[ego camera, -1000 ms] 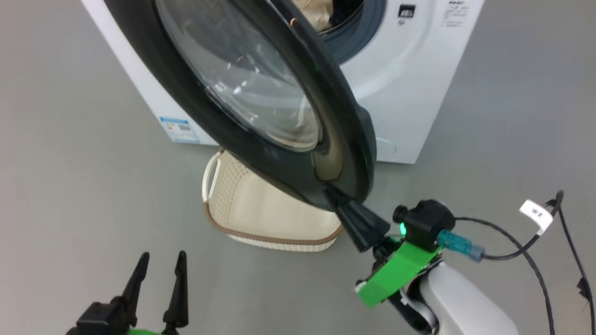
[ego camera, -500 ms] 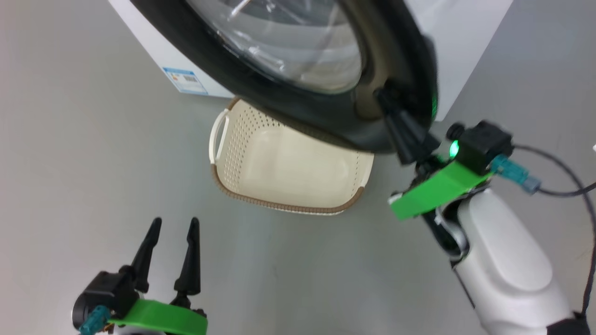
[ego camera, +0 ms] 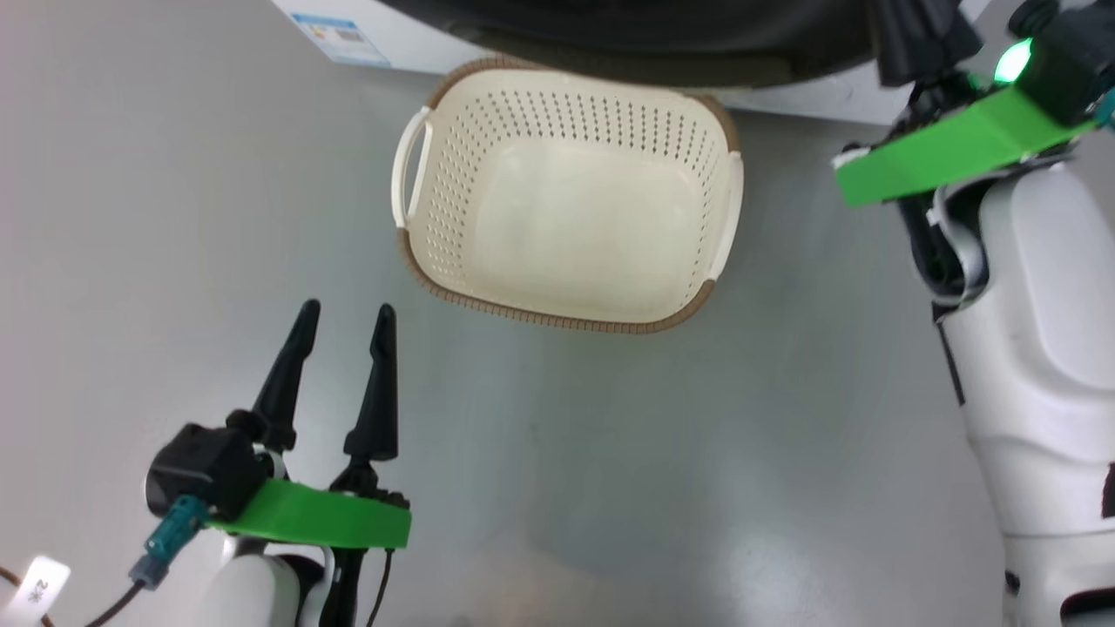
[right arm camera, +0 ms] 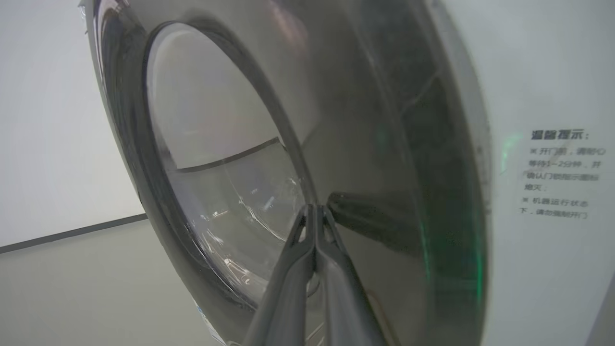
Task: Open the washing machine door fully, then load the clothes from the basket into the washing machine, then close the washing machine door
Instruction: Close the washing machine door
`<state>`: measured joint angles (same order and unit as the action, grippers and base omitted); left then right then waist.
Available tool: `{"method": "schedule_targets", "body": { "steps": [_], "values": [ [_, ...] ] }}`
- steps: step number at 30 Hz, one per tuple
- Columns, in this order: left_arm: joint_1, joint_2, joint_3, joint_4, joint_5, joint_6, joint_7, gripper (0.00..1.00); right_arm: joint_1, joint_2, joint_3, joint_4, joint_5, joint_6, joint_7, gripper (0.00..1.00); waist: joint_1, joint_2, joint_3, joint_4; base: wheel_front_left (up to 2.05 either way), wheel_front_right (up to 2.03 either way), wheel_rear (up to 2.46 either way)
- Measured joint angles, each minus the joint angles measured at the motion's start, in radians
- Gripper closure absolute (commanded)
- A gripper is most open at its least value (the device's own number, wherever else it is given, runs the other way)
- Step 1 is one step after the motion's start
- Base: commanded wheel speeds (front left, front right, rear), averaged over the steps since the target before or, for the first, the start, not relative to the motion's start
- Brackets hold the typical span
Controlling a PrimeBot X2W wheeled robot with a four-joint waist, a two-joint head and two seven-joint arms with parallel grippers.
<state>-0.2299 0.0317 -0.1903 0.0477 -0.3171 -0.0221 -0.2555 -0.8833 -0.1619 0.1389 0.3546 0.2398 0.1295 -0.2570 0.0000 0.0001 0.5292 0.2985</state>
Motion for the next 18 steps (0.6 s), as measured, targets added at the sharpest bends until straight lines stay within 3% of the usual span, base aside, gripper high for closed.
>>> {"method": "schedule_targets", "body": {
  "steps": [18],
  "values": [
    [-0.076,-0.002,-0.024,-0.023,-0.023,0.0,0.0,0.0,-0.243,0.03,-0.075,0.137,-0.078,0.01,0.0,1.0,0.0,0.0,0.128,0.028,0.0,0.0,0.0]
  ]
}}
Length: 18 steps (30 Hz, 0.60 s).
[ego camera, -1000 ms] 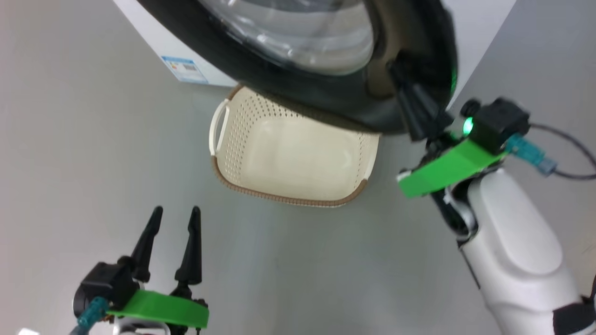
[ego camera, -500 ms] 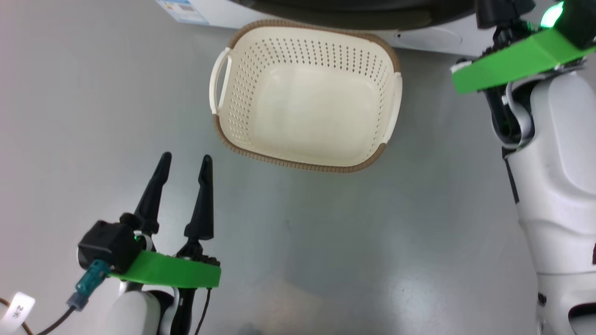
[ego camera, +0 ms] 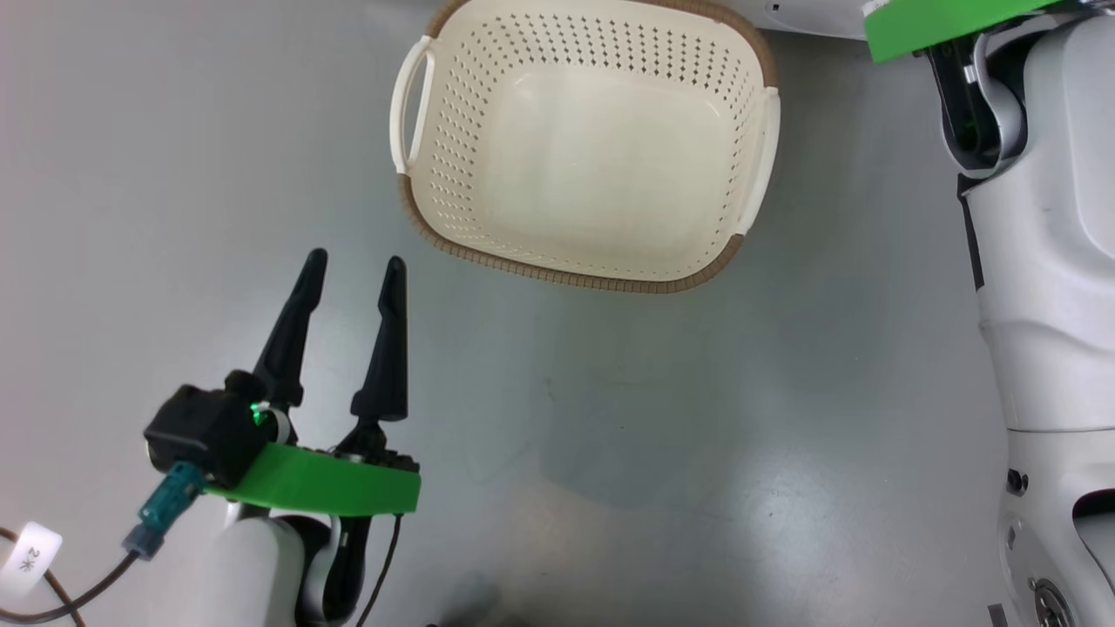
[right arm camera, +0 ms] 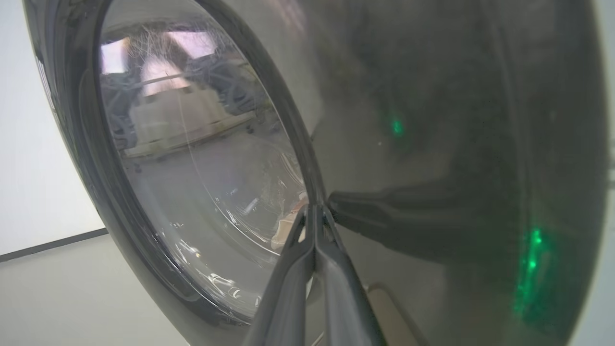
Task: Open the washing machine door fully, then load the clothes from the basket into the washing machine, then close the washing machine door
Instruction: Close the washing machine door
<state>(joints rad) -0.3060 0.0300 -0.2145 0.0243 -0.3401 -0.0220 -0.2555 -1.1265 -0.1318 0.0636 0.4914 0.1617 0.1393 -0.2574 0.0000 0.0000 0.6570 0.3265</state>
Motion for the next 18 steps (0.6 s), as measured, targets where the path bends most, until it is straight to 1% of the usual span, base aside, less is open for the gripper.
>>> {"method": "schedule_targets", "body": {
  "steps": [6,10,18],
  "values": [
    [-0.008,0.0,0.0,0.001,0.0,0.0,0.0,0.0,-0.01,0.004,0.01,0.014,-0.011,0.0,0.0,1.0,0.0,0.0,-0.005,-0.007,0.0,0.0,0.0],
    [-0.008,-0.001,0.006,0.003,0.0,0.0,0.0,0.0,0.012,-0.002,0.035,0.015,0.031,-0.002,0.0,1.0,0.0,0.0,-0.026,-0.016,0.0,0.0,0.0],
    [0.007,-0.001,0.043,0.009,0.013,-0.006,0.0,0.0,0.181,-0.014,0.124,-0.002,0.134,-0.002,0.0,1.0,0.0,0.0,-0.094,-0.047,0.0,0.0,0.0]
  ]
}}
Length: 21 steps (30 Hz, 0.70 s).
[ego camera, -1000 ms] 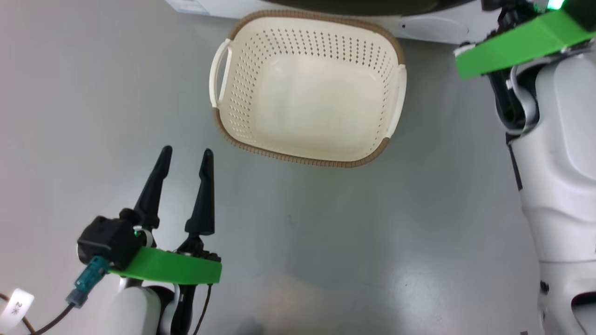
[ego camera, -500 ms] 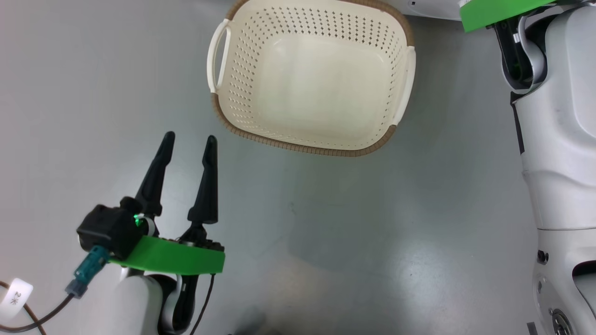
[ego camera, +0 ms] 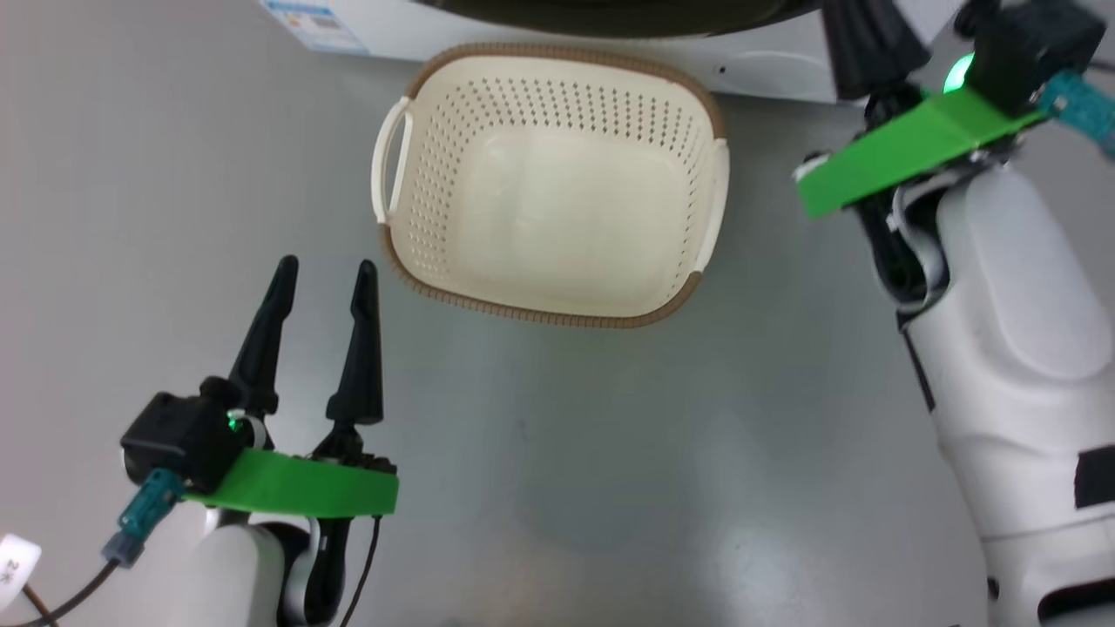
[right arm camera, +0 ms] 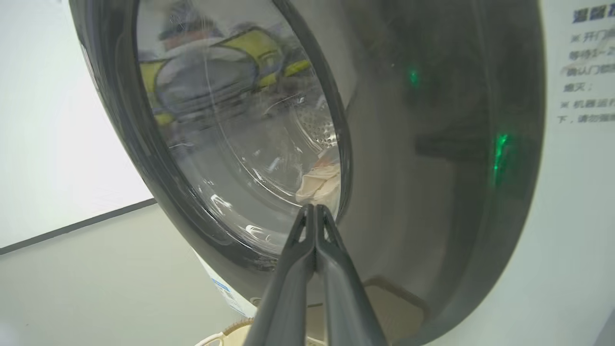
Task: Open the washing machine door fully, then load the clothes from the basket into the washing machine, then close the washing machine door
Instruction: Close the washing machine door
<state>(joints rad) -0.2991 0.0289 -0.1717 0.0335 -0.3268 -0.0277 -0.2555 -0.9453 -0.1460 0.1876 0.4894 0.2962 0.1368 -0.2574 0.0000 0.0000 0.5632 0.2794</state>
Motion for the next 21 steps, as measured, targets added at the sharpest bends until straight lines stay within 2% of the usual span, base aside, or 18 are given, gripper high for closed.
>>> {"method": "schedule_targets", "body": {
  "steps": [7,18,20,21],
  "values": [
    [0.052,0.0,0.044,0.013,0.029,-0.015,0.0,0.0,0.155,0.008,0.026,-0.078,0.07,0.0,0.0,1.0,0.0,0.0,-0.08,-0.038,0.0,0.0,0.0],
    [0.139,0.002,0.086,0.05,0.077,-0.039,0.0,0.0,0.378,0.049,0.051,-0.123,0.086,0.0,0.0,0.98,0.0,0.0,-0.236,-0.115,0.0,0.0,0.0],
    [0.156,0.002,0.095,0.053,0.079,-0.04,0.0,0.0,0.417,0.051,0.05,-0.129,0.084,0.0,0.0,0.68,0.0,0.0,-0.264,-0.13,0.0,0.0,0.0],
    [0.164,0.002,0.101,0.054,0.082,-0.04,0.0,0.0,0.436,0.052,0.05,-0.134,0.083,0.0,0.0,0.62,0.0,0.0,-0.277,-0.138,0.0,0.0,0.0]
  ]
}}
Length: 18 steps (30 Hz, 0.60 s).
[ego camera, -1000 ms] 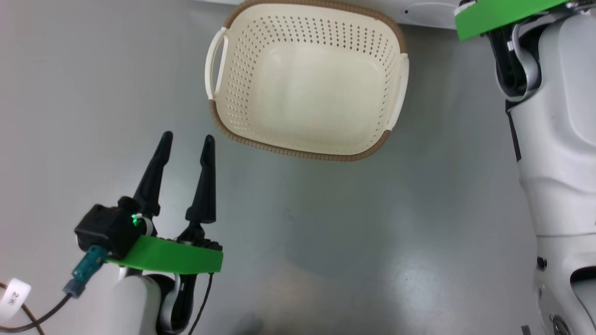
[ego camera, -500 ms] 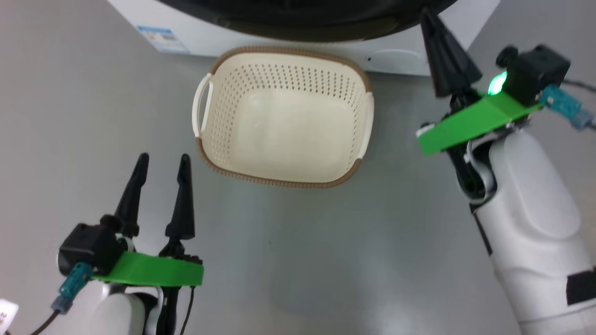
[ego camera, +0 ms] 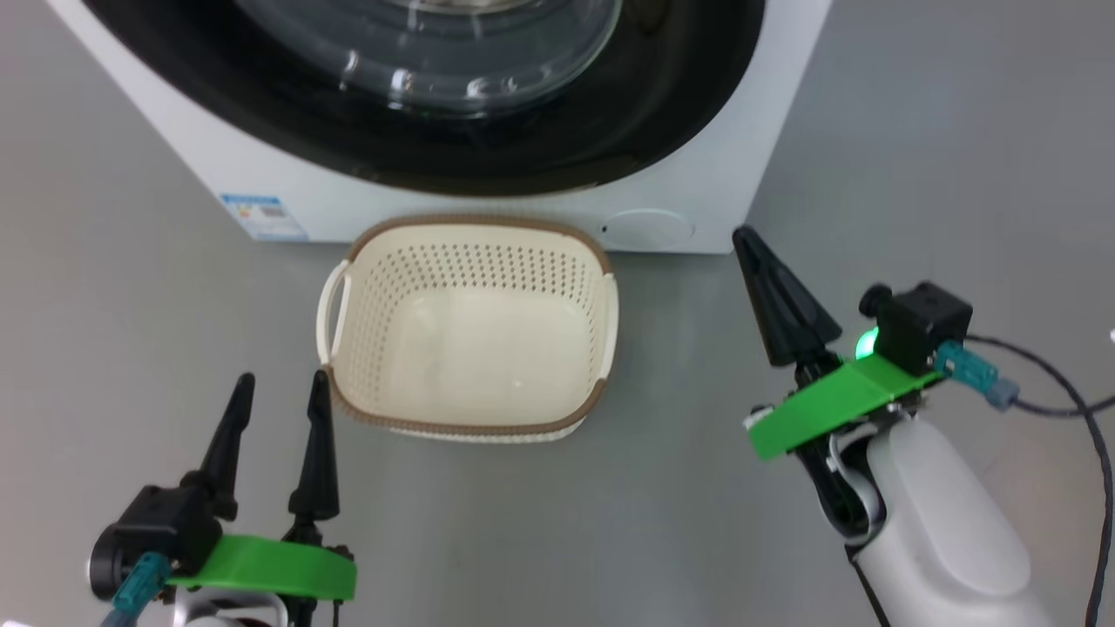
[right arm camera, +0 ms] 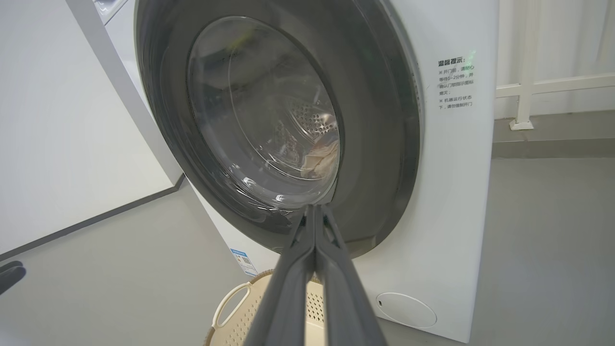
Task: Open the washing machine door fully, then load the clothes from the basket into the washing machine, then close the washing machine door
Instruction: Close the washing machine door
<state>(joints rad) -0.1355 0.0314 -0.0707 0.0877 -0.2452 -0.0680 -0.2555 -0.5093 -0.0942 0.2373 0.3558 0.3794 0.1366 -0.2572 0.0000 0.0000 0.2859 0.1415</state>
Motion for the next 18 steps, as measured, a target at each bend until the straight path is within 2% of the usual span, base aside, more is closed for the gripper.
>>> {"method": "schedule_targets", "body": {
  "steps": [1,2,3,5,14,18],
  "values": [
    [0.007,0.0,0.006,0.001,0.004,-0.002,0.0,0.0,0.019,0.001,-0.002,-0.004,0.0,0.0,0.0,0.62,0.0,0.0,-0.013,-0.008,0.0,0.0,0.0],
    [0.015,0.0,0.011,0.002,0.006,-0.007,0.0,0.0,0.036,0.002,-0.004,-0.008,-0.001,0.0,0.0,0.51,0.0,0.0,-0.025,-0.017,0.0,0.0,0.0],
    [0.015,0.0,0.011,0.002,0.006,-0.007,0.0,0.0,0.036,0.002,-0.004,-0.008,-0.001,0.0,0.0,0.27,0.0,0.0,-0.025,-0.017,0.0,0.0,0.0],
    [0.038,0.001,0.029,0.003,0.013,-0.008,0.0,0.0,0.089,0.008,-0.021,-0.024,-0.009,0.0,0.0,0.0,0.0,0.0,-0.059,-0.041,0.0,0.0,0.0],
    [0.111,0.002,0.074,0.009,0.022,-0.004,0.0,0.0,0.216,0.022,-0.049,-0.064,-0.013,0.0,0.0,0.0,0.0,0.0,-0.145,-0.096,0.0,0.0,0.0],
    [0.16,0.002,0.093,0.009,0.026,0.021,0.0,0.0,0.301,0.029,-0.082,-0.086,-0.036,0.0,0.0,0.0,0.0,0.0,-0.197,-0.125,0.0,0.0,0.0]
  ]
}}
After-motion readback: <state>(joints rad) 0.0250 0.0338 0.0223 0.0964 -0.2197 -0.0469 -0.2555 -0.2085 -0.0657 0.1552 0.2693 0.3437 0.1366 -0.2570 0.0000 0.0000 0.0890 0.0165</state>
